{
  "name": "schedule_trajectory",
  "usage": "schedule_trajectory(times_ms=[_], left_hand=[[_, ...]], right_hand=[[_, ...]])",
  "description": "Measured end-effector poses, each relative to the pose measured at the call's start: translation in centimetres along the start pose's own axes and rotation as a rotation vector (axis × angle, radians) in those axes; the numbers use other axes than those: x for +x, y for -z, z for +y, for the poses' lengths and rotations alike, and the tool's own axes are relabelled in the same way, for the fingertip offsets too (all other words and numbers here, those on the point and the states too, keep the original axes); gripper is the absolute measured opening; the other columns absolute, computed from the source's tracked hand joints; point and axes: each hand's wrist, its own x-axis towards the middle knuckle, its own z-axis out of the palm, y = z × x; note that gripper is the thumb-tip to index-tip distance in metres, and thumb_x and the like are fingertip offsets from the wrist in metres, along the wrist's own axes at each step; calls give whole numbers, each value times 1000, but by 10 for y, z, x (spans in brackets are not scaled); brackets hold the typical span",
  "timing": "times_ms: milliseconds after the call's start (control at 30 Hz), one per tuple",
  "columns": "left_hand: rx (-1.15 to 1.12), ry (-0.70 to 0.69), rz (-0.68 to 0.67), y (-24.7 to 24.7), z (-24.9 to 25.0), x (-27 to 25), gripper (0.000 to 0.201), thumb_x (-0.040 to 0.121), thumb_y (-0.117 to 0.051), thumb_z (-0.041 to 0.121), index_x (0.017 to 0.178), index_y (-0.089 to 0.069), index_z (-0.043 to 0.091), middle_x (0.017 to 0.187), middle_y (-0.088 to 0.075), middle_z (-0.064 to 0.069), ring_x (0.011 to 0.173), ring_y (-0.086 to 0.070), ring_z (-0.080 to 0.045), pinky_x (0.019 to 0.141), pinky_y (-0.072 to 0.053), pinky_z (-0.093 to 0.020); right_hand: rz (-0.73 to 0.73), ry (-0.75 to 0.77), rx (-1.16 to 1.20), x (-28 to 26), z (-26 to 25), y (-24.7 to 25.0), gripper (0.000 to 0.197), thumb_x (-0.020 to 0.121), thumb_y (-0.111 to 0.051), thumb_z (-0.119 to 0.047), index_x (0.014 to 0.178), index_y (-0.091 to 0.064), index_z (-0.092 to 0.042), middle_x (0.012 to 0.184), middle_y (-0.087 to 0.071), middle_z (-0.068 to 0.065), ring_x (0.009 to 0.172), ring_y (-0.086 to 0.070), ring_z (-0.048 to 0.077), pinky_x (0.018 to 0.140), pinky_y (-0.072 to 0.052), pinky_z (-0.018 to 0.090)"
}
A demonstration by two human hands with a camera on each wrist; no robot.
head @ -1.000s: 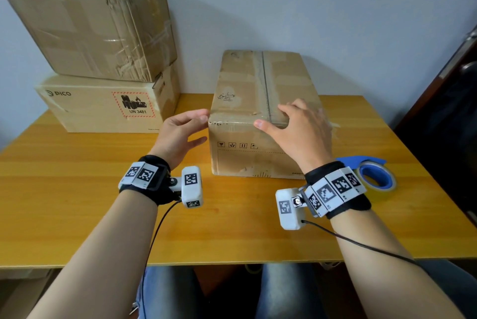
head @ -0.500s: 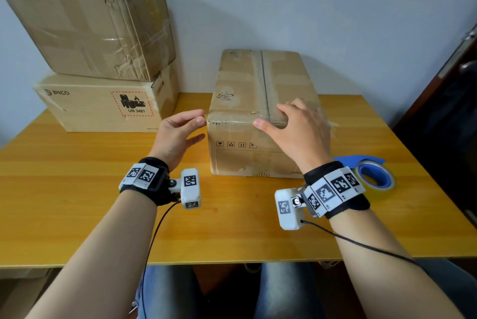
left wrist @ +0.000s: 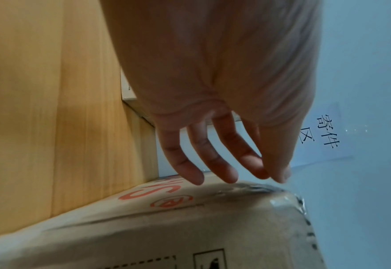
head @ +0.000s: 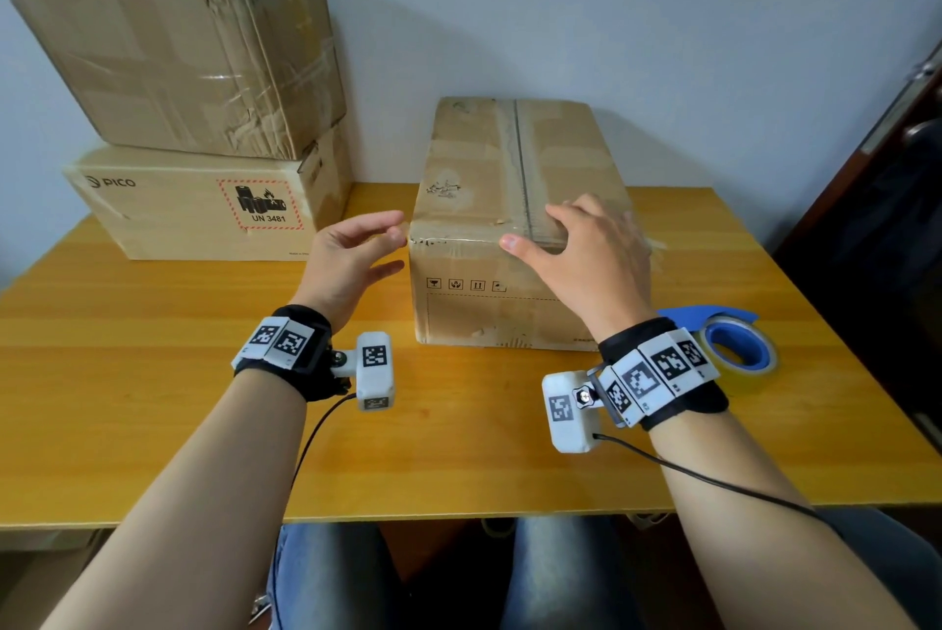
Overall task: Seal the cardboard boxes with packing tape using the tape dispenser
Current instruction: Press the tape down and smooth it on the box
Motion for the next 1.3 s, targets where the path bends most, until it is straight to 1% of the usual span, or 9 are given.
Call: schedule_trajectory(times_ms=[100,267,433,567,700,833,900,1200,1300], left_hand=[[-1,5,18,-2,-1,1,10,81,-75,22,90,-79,23,92,-74,-2,90,-69,-15,76,-57,-34],[0,8,16,-1,-4,5,11,80,-74,26,89,-79,22,88,-73,-2,88,-67,-15,77,-58,-34],[33,-52,33,-2,-3,8,10,83,-74,23,73,-75,21,102,-72,3,96,-66,-13,73,-56,-28],[71,-59,26,-1,-4,8,11,81,-73,29,80,-72,18,89,-71,6,84,-62,-10,68,-53,-24],[56,58,3,1,-1,9,13,82,-72,31,87,-72,19,83,-66,7,77,-56,-10,67,-54,-27],[-71,329,-32,-3,10,12,17,88,-70,22,104,-73,18,79,-65,6,67,-53,-9,71,-57,-31],[-104,415,-42,-3,18,15,19,85,-72,21,103,-70,19,75,-64,6,66,-51,-9,70,-57,-33],[-149,519,31,-8,16,11,22,80,-80,27,87,-59,23,82,-65,7,79,-46,-14,66,-56,-32],[-72,554,108,-9,16,8,33,74,-83,34,95,-61,22,101,-58,2,91,-48,-17,65,-56,-33]], right_hand=[[-9,-9,11,-1,-1,1,82,82,-43,-85,134,-60,-25,131,-57,-4,128,-49,23,113,-35,51],[-16,-18,14,-1,-1,2,81,82,-44,-84,135,-60,-25,131,-57,-4,129,-47,24,113,-35,50],[0,-9,15,-2,0,0,80,82,-45,-84,133,-61,-24,130,-58,-4,126,-49,24,113,-34,49],[3,-1,-2,0,1,-1,83,82,-41,-86,135,-60,-25,130,-58,-4,125,-50,22,115,-32,49],[4,2,-4,0,1,-1,82,83,-41,-85,135,-60,-24,130,-58,-3,125,-50,22,113,-33,50],[7,7,-7,-1,0,0,80,84,-42,-84,135,-60,-24,130,-57,-3,125,-49,23,114,-32,49],[6,10,-17,-1,1,-1,81,84,-41,-84,135,-60,-24,131,-57,-3,125,-50,22,115,-30,48],[14,16,-17,1,2,-6,83,83,-38,-86,133,-61,-23,128,-57,-3,124,-51,23,116,-28,47],[11,19,-26,1,3,-6,84,84,-37,-86,135,-60,-23,130,-57,-2,126,-51,23,118,-26,47]])
